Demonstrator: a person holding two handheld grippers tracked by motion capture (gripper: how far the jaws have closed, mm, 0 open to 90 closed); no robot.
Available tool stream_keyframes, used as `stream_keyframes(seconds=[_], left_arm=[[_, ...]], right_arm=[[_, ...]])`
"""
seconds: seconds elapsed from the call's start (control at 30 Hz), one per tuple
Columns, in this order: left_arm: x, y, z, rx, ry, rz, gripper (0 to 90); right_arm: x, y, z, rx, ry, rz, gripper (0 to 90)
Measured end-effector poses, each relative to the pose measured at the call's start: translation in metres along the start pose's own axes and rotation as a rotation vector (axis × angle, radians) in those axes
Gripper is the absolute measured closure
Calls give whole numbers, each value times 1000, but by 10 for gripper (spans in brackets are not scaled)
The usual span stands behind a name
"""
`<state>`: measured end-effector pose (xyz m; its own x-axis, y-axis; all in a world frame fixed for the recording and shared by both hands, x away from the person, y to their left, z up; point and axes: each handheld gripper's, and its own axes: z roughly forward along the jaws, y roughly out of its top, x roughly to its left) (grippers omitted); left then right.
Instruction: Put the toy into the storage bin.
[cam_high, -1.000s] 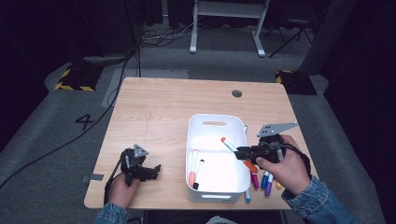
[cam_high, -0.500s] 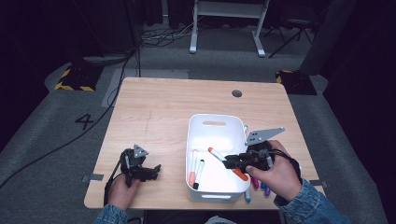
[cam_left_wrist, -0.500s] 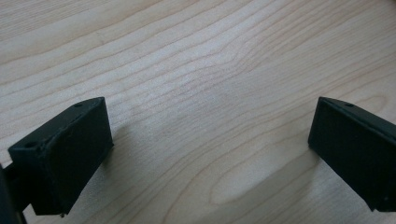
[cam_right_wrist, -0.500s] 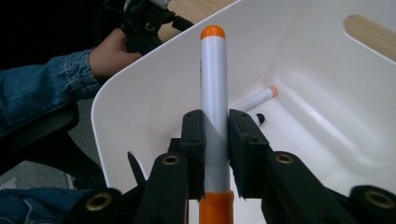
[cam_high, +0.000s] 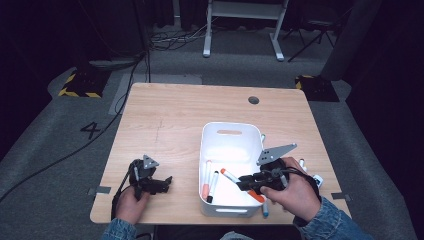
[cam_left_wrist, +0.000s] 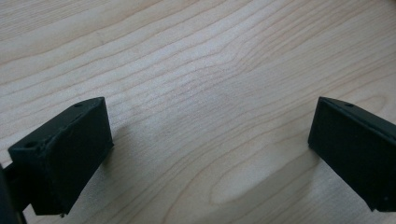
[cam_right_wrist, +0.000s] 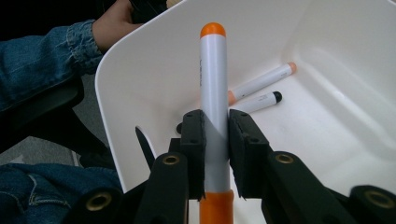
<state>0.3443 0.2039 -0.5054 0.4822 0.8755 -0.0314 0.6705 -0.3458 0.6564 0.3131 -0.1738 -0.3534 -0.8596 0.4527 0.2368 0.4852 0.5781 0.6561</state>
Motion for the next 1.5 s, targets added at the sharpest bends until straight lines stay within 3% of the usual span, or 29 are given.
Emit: stream_keyframes(seconds=[0.53, 0.87, 0.9, 0.93, 1.0, 1.2, 1.5], left_arm=[[0, 0, 0, 1, 3, 0, 0], [0, 0, 0, -1, 1, 0, 0], [0, 0, 0, 0, 1, 0, 0], [0, 0, 0, 0, 1, 1, 0], [0, 0, 0, 1, 1, 2, 0], [0, 0, 0, 2, 1, 3, 0], [0, 0, 0, -1, 1, -1, 0]], right_arm=[[2, -3, 22, 113, 2, -38, 767], [4, -4, 29, 146, -9, -52, 766], [4, -4, 29, 144, -4, -49, 764], [4, -5, 30, 131, 12, -39, 682], [3, -4, 27, 80, 15, -38, 619], [-2, -2, 5, -13, -27, -12, 599], [-15, -7, -18, -76, -80, 21, 613]])
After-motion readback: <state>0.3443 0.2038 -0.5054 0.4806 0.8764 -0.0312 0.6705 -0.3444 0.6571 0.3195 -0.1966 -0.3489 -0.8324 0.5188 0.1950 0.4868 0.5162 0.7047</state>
